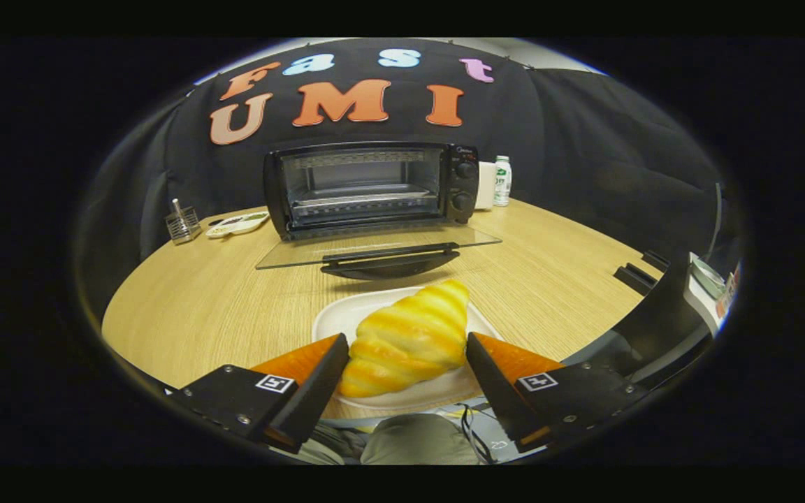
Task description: Open the toaster oven, put the food inside, and close the toaster oven door.
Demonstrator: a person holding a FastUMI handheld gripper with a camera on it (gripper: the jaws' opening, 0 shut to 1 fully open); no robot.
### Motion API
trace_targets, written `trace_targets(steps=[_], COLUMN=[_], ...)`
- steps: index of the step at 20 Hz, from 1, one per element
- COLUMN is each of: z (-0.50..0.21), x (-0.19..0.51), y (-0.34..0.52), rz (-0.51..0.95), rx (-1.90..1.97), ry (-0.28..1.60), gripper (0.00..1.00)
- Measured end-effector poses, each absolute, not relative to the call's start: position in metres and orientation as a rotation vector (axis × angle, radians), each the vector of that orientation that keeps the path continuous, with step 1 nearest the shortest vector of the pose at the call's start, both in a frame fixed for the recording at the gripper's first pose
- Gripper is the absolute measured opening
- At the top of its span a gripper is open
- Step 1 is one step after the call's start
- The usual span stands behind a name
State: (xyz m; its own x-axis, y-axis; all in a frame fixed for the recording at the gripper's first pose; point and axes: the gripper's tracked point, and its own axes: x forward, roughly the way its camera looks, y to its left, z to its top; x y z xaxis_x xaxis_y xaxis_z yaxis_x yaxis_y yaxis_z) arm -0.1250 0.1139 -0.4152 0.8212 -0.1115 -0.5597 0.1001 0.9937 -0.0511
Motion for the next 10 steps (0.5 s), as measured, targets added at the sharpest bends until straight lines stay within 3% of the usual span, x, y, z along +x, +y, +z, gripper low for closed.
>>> trace_targets(steps=[7,10], z=[-0.402,-0.381], x=[-0.127,-0.124], y=[0.110,0.108], rz=[-0.113,-0.098], rx=[-0.001,0.013], ry=[0.575,0.534], gripper=[0.85,0.84])
